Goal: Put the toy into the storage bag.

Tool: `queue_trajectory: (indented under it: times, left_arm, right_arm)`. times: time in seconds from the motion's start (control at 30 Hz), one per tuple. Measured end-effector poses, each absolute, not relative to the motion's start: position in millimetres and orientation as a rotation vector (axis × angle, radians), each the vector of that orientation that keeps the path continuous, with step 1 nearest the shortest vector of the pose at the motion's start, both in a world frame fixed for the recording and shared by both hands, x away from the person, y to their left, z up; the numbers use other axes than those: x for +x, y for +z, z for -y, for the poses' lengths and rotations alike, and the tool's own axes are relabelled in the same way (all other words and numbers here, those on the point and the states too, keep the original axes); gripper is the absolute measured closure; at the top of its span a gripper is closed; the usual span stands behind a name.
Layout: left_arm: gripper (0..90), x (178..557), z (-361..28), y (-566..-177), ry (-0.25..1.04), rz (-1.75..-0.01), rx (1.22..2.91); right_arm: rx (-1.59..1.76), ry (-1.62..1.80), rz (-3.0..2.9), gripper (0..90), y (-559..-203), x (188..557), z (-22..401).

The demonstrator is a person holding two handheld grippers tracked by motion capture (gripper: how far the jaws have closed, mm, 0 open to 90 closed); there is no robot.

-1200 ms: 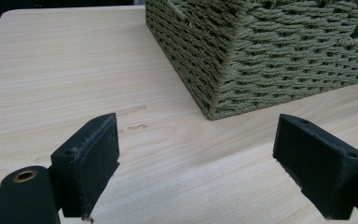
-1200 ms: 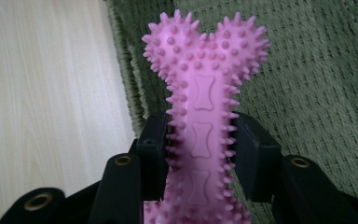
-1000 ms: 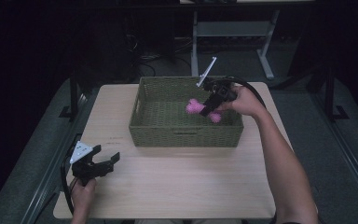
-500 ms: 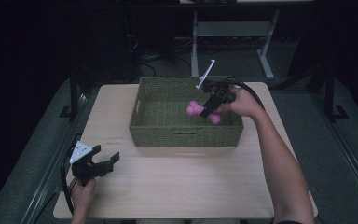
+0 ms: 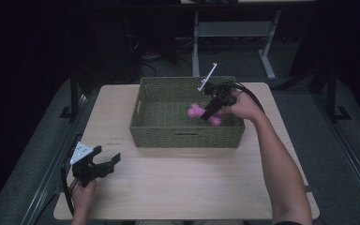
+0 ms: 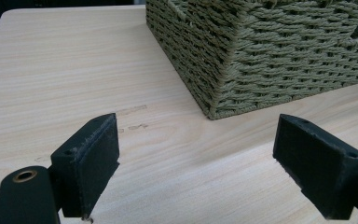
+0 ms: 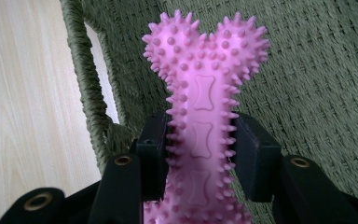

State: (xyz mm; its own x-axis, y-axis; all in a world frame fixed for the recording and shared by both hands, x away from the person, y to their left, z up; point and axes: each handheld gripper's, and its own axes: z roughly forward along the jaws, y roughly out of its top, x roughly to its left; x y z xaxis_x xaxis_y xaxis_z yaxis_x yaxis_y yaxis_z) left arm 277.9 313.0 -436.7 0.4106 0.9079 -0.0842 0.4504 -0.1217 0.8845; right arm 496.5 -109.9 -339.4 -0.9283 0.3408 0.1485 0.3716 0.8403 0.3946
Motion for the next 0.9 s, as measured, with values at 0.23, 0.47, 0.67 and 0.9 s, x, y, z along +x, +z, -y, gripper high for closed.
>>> queue_trajectory:
  times: [0.23, 0.47, 0.67, 0.9]
  left_arm:
    - [13.9, 277.9, -312.7, -436.7, 0.620, -1.188, 1.741]
    - [13.8, 277.8, -312.9, -436.6, 0.621, -1.188, 1.740]
    - [13.9, 277.8, -313.5, -436.5, 0.620, -1.189, 1.737]
    - [13.9, 277.5, -314.2, -436.8, 0.619, -1.188, 1.738]
  right_arm:
    - [-0.571, -0.644, 2.941, 57.7, -342.8, 497.4, 111.1]
    - [-0.566, -0.640, 2.943, 57.7, -344.9, 497.9, 109.3]
    - [-0.569, -0.624, 2.940, 57.6, -347.3, 497.7, 107.7]
    - [-0.568, -0.609, 2.935, 57.6, -351.0, 499.0, 107.4]
